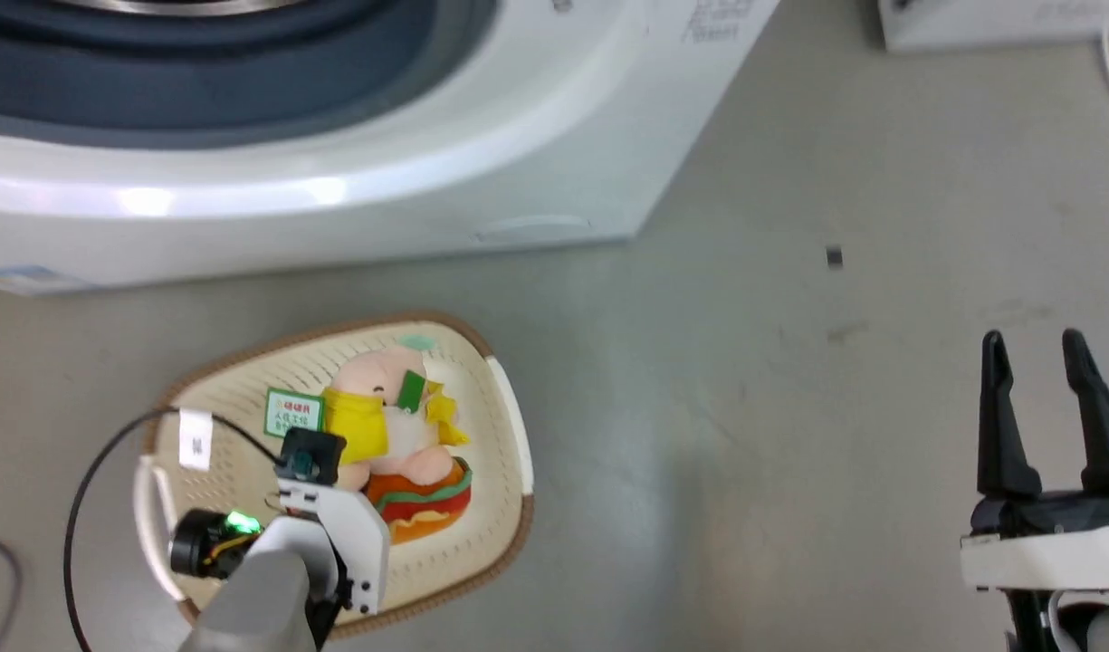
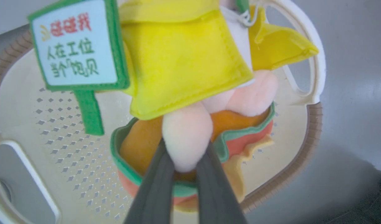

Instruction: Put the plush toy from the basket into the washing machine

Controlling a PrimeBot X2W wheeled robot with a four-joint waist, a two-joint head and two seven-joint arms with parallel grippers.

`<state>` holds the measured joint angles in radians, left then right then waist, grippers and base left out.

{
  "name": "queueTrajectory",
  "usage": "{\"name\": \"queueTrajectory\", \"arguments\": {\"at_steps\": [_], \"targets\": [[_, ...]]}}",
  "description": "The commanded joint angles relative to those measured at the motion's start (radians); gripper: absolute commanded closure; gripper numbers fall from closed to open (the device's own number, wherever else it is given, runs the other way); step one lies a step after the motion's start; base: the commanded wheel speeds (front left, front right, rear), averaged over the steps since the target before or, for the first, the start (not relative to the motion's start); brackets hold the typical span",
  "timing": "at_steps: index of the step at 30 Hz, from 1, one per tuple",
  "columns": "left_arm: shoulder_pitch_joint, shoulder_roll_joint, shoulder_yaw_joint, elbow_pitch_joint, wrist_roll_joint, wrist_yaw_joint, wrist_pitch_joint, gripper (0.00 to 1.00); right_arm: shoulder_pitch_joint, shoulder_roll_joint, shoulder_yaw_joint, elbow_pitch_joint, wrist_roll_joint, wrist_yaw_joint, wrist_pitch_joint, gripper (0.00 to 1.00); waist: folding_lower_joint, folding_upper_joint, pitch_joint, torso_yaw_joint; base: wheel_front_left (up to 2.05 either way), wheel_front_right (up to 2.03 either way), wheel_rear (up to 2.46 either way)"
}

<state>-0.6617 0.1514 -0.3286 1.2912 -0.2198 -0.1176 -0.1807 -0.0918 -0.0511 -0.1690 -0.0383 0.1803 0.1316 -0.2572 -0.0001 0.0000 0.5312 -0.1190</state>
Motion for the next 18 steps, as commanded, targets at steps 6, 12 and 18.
{"name": "queueTrajectory", "arguments": {"at_steps": [6,12,18], "targets": [[0.057,-0.017,0.003,-0.034,-0.029,-0.009,-0.065,1.0,0.044,0.001,-0.006,0.014,-0.014,-0.001,-0.005,0.0,0.0001,0.0,-0.163,0.072,0.0,0.0,0.0],[0.123,-0.022,0.016,-0.159,-0.056,-0.011,-0.08,1.0,0.074,0.001,-0.01,0.02,-0.018,-0.001,-0.005,0.0,0.0001,0.0,-0.232,0.104,0.0,0.0,0.0],[0.228,-0.015,0.058,-0.387,-0.063,0.002,-0.081,1.0,0.097,0.001,-0.011,0.023,-0.019,-0.001,-0.005,0.0,0.0001,0.0,-0.281,0.125,0.0,0.0,0.0]]}}
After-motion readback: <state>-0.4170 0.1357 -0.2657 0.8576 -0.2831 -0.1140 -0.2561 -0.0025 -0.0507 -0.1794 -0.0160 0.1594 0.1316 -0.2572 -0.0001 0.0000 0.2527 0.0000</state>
